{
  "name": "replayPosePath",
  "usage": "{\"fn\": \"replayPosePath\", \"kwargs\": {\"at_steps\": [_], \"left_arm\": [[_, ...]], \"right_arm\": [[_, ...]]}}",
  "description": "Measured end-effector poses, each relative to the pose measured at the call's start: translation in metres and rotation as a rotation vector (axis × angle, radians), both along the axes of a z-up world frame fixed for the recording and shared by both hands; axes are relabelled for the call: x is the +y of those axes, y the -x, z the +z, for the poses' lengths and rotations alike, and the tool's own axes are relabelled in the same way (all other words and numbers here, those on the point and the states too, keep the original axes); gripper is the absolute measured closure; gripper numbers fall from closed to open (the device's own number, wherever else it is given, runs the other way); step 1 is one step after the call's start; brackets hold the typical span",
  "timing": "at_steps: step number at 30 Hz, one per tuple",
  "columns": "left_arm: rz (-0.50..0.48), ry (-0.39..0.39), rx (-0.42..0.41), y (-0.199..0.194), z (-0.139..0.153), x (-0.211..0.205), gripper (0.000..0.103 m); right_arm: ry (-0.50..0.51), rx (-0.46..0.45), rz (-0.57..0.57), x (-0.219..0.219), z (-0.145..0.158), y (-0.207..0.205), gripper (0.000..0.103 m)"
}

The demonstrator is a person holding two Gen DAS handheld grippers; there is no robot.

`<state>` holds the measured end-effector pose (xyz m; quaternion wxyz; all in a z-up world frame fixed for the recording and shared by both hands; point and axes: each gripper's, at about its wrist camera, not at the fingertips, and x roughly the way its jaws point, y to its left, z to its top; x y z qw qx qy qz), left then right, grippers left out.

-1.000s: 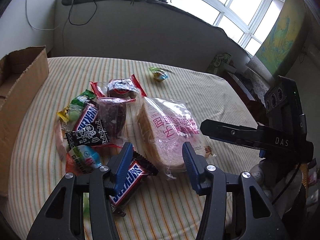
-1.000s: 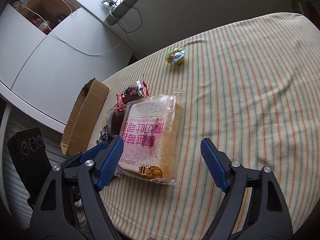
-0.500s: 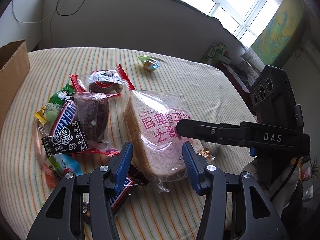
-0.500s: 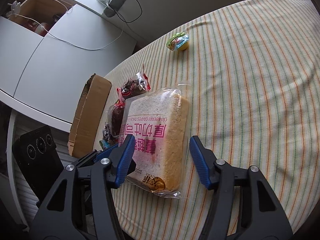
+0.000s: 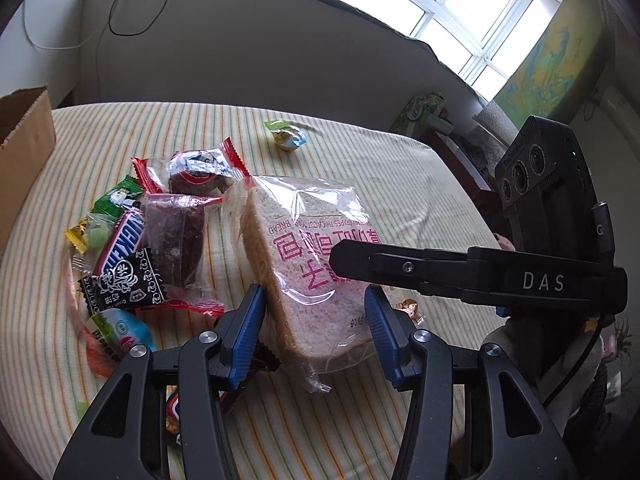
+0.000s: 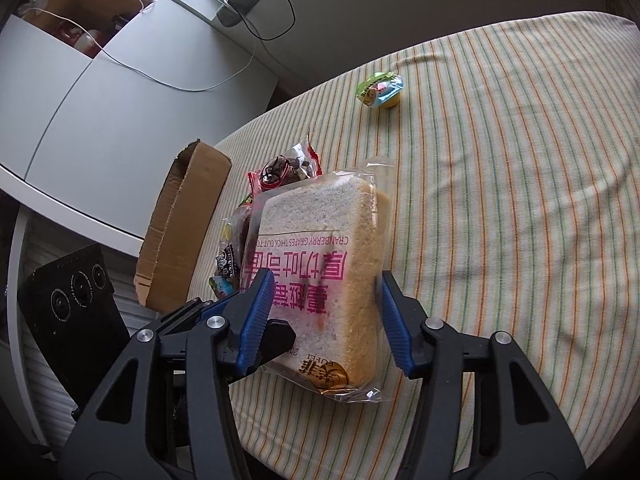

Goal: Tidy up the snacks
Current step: 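Lift the bread loaf with the right tool and lower it into the box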

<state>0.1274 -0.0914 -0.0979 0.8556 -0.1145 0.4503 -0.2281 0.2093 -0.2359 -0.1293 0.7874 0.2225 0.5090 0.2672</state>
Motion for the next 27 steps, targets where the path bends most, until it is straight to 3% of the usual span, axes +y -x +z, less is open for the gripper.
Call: {"fn": "replayPosePath", "kwargs": {"at_steps": [12, 27], "left_arm": [[0.042, 0.024, -0.092, 0.016, 0.028, 0.026, 0.053], [0.168, 0.055, -0.143, 0.038, 0.043, 0.1, 0.053]], "right_arm": [[0.022, -0.08, 0.038, 0.025, 0.04, 0.013, 0.048], [0.022, -0.124, 0.155, 0.109, 0.067, 0.013, 0.048]]}}
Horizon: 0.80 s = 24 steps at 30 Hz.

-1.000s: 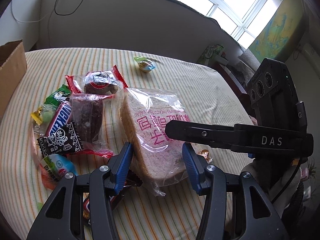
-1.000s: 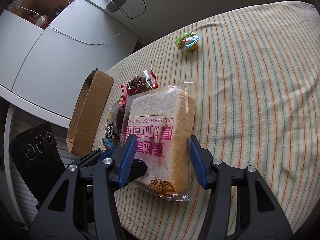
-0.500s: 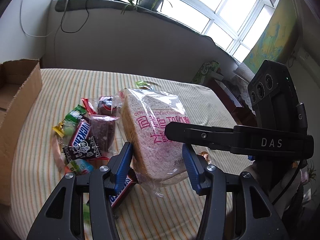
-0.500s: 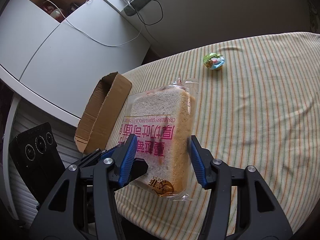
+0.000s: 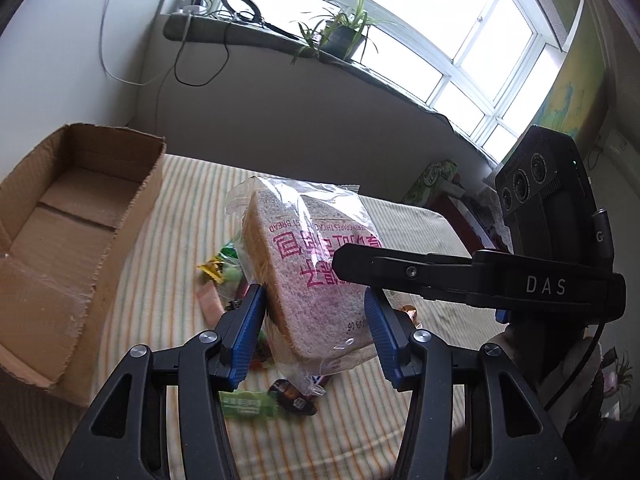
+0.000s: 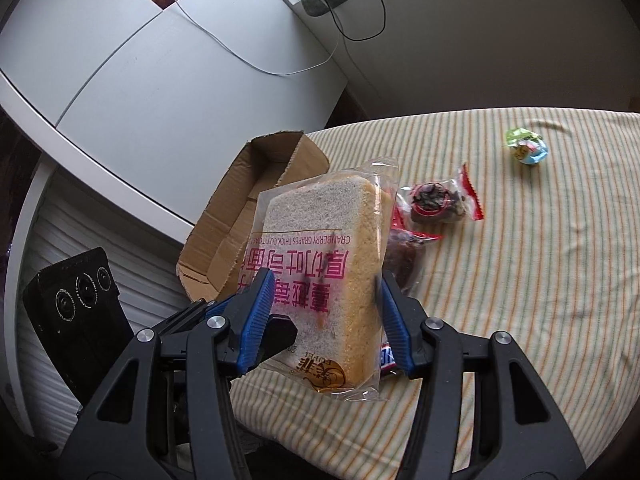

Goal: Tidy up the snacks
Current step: 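Lift the bread loaf with the right tool and lower it into the box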

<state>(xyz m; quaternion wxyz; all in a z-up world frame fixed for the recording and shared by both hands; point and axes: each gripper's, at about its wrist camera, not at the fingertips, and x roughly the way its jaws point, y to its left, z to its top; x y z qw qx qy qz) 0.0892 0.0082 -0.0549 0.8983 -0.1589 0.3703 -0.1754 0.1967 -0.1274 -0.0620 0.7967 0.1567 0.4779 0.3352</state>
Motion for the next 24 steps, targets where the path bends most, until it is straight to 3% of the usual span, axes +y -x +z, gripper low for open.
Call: {"fn": "replayPosePath", "kwargs": {"at_steps": [13, 24], "left_arm": [[0.141, 0.021, -0.02, 0.018, 0.007, 0.08, 0.053], [0.246, 0.01, -0.004, 0.026, 0.0, 0.134, 0.053]], "right_arm": [[0.005, -0.022, 0.132, 0.09, 0.013, -0.005, 0.048], [0.021, -0.007, 0.227, 0.152, -0.001, -0.009, 0.048]]}}
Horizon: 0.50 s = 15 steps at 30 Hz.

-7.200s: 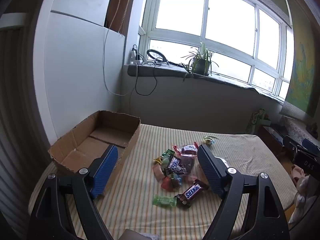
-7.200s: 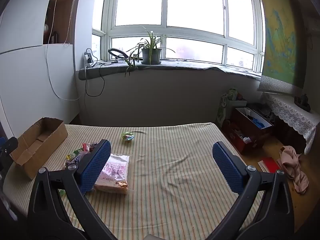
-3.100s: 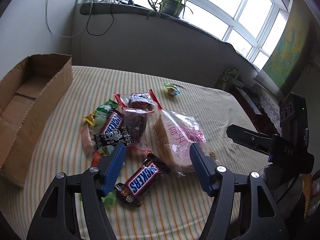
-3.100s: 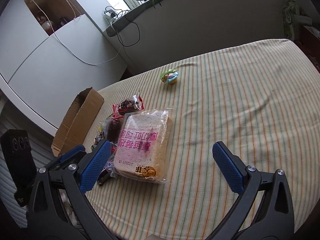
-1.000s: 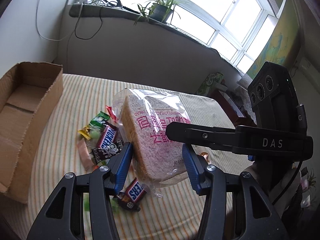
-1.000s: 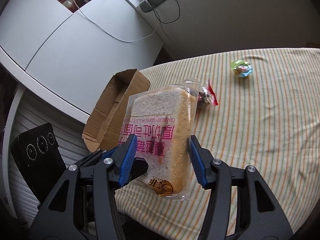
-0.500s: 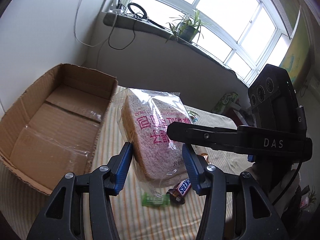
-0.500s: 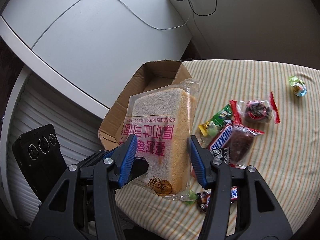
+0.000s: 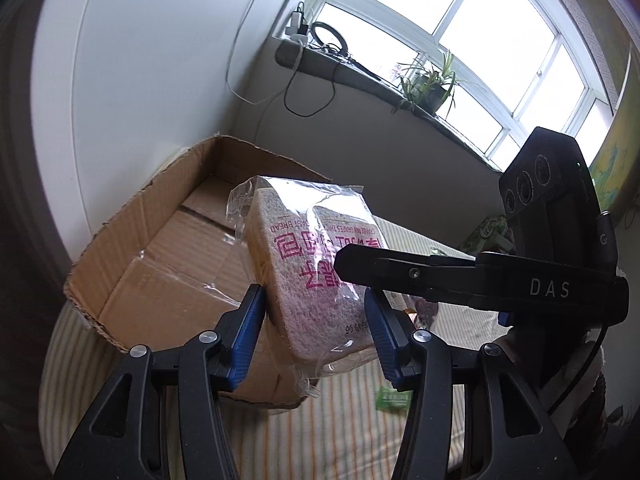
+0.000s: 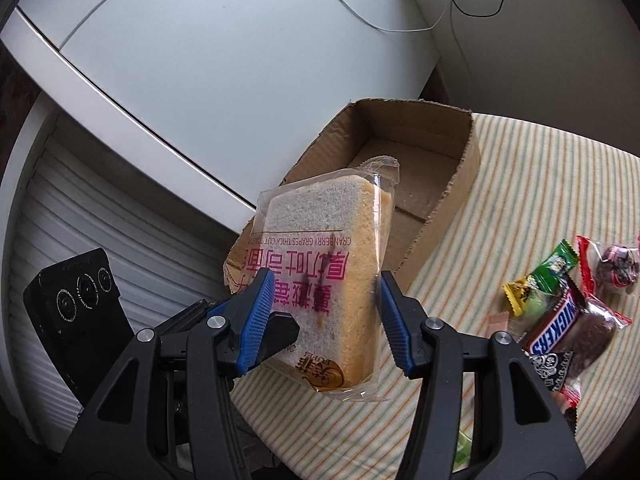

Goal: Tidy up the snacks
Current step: 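Lift the bread loaf with the right tool and lower it into the box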

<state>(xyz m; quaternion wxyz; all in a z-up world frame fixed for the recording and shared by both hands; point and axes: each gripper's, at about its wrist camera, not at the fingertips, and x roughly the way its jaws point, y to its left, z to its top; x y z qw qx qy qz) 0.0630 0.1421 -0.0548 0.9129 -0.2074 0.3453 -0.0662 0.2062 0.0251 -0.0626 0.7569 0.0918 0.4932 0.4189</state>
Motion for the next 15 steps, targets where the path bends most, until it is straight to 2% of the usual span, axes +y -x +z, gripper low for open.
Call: {"fn": "replayPosePath", "kwargs": {"at_steps": [15], "left_arm": [[0.073, -0.004, 0.02, 0.009, -0.012, 0.036, 0.053]], "right_arm": [[-0.002, 0.038, 0.069, 0.046, -0.014, -0.011, 0.048]]}}
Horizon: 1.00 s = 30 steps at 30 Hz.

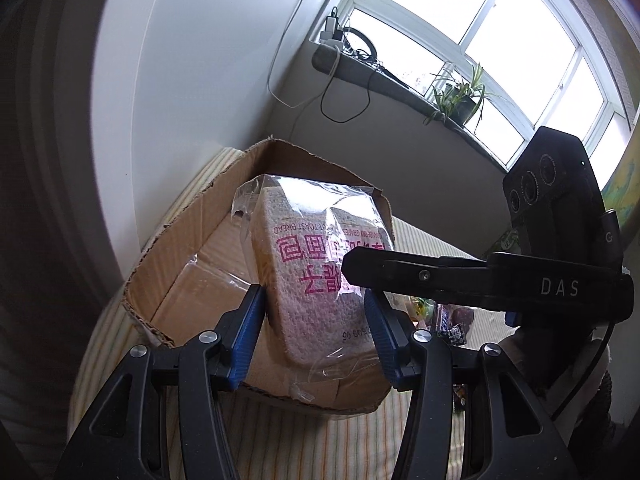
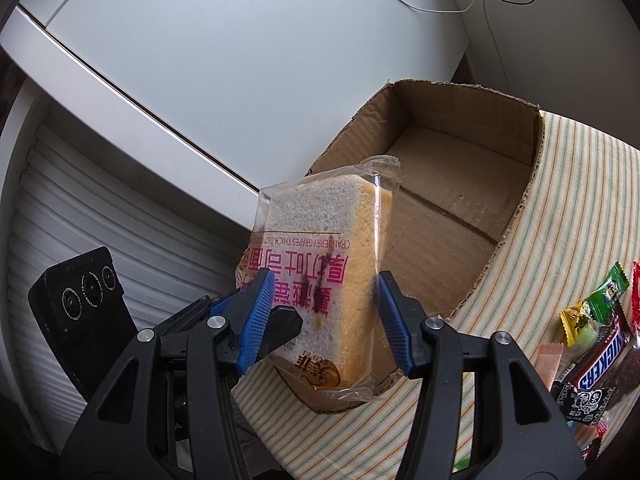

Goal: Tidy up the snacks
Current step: 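Lift the bread loaf with the right tool and lower it into the box, then open the right tool and move it to the Snickers bar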

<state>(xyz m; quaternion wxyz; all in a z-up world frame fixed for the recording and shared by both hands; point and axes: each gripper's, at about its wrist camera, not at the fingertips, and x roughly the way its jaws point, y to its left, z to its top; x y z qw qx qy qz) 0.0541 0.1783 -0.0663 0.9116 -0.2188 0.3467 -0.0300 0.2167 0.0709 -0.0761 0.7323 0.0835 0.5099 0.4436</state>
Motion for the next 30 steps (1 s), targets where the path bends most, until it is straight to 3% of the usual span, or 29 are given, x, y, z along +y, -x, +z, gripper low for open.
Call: {"fn": "replayPosePath", "kwargs": {"at_steps": [8, 16, 21, 30], "left_arm": [[0.042, -0.011, 0.002, 0.007, 0.003, 0.007, 0.053], [0.024, -0.034, -0.019, 0.011, 0.013, -0.004, 0.053], [0.016, -0.069, -0.03, 0.018, 0.018, -0.015, 0.053], [-0.019, -0.063, -0.042, 0.026, 0.021, -0.038, 0.053]], "right_arm": [[0.014, -0.032, -0.03, -0.004, 0.004, -0.003, 0.048], [0.032, -0.077, -0.045, -0.02, 0.013, 0.003, 0.047], [0.046, -0.121, -0.065, -0.045, 0.02, 0.011, 0.034], [0.138, -0.199, -0.16, -0.125, 0.022, 0.017, 0.034]]}}
